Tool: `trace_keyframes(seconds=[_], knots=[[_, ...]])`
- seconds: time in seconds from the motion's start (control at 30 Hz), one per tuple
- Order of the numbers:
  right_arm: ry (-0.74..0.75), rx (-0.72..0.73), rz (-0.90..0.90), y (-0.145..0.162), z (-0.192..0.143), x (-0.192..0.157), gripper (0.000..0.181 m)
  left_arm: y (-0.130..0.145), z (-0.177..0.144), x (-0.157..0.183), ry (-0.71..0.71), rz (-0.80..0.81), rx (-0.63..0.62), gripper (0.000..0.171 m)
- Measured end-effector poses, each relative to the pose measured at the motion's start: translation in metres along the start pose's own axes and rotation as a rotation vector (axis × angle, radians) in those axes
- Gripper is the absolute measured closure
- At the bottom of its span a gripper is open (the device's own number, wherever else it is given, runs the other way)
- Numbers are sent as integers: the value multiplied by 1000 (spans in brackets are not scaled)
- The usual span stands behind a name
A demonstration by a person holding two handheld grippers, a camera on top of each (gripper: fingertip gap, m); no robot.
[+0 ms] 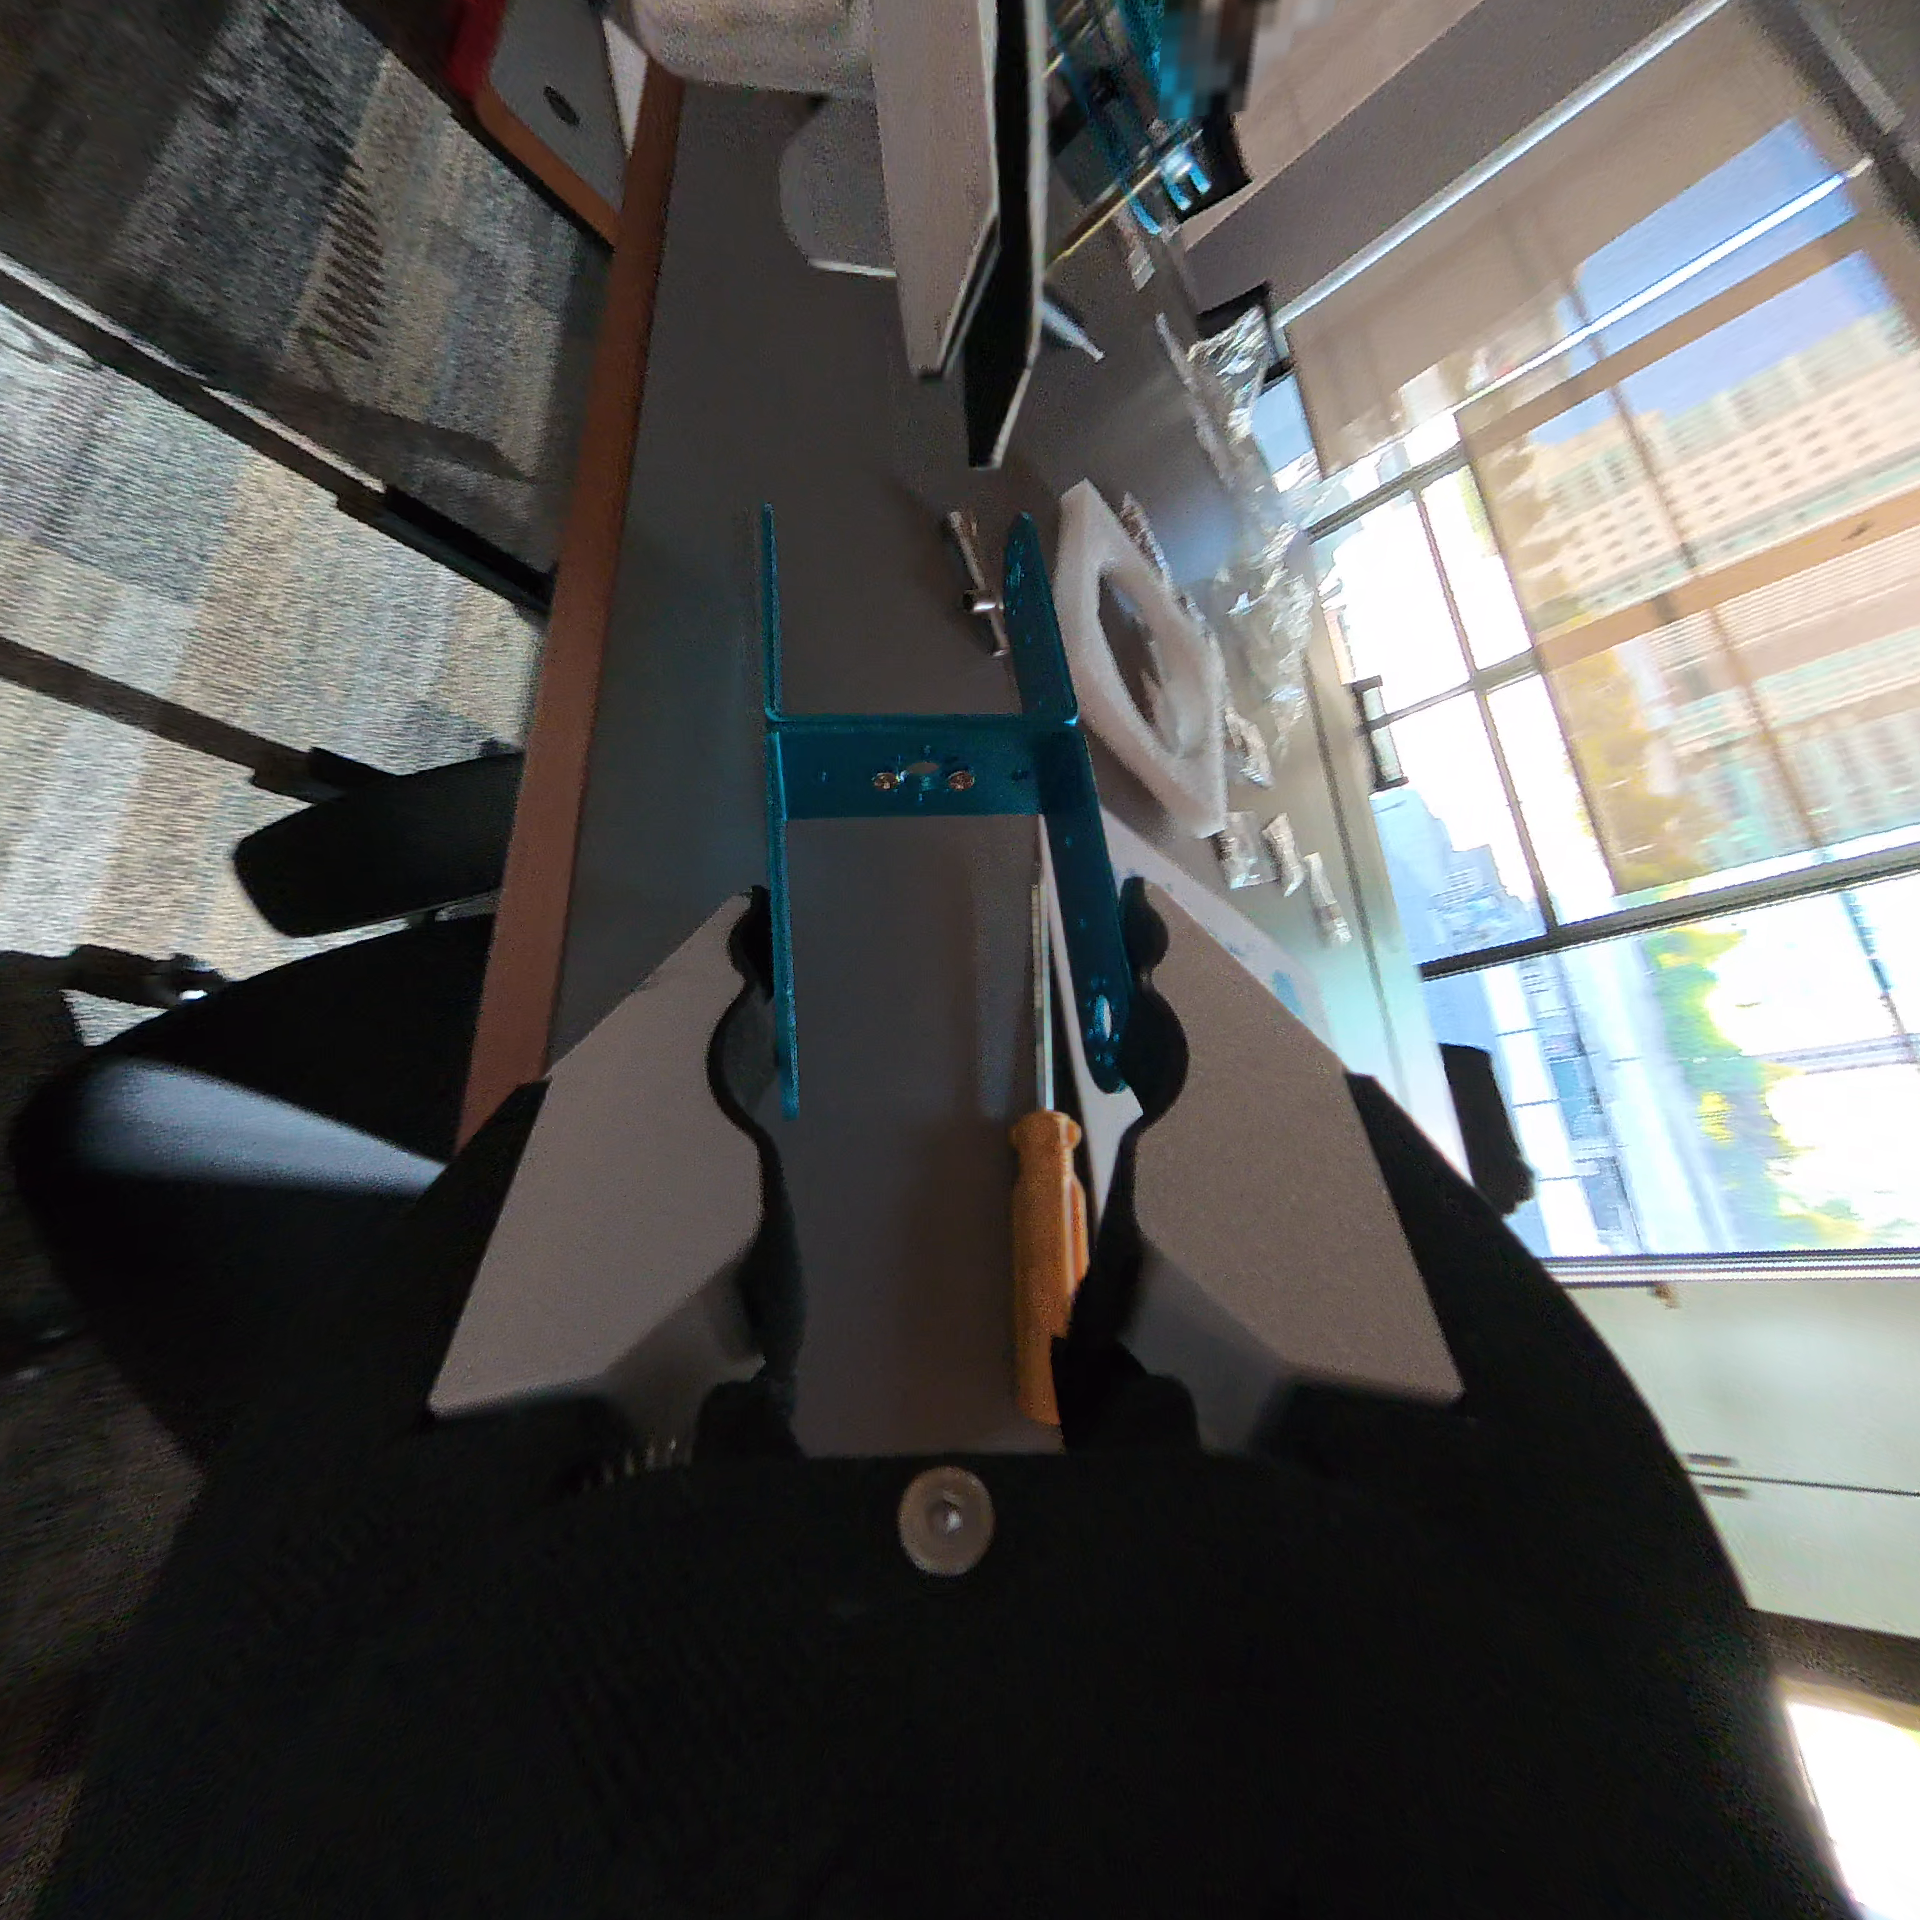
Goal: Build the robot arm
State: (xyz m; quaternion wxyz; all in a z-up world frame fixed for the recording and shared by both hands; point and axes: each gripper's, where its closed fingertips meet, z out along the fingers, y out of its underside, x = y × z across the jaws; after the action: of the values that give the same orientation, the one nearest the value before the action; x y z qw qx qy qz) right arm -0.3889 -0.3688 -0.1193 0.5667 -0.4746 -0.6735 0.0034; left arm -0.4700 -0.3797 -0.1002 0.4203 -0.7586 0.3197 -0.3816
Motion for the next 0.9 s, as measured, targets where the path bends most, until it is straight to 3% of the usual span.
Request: trace_keyframes(seconds=[0.13,0.3,0.4,0.53,0.6,0.7,0.8,0.9], knots=[[134,69,-72,-9,-8,23,115,-16,-15,23,94,-132,272,121],[299,153,-187,-31,-19,49,115,-46,-8,41,-140,100,338,128],[390,211,-190,-46,-26,63,115,-69,-18,36,-219,90,481,117],[479,235,-114,-55,-31,83,115,-84,-40,36,-91,-76,711,98],[506,282,-77,-62,-36,89,115,-82,-37,35,-33,-116,746,97],[507,345,-37,-73,-38,89,115,-83,-19,55,211,-196,775,98],[489,374,-20,-78,-35,84,115,-84,-2,65,314,-221,796,111],[444,390,-29,-80,-32,75,115,-84,4,74,368,-192,825,142]])
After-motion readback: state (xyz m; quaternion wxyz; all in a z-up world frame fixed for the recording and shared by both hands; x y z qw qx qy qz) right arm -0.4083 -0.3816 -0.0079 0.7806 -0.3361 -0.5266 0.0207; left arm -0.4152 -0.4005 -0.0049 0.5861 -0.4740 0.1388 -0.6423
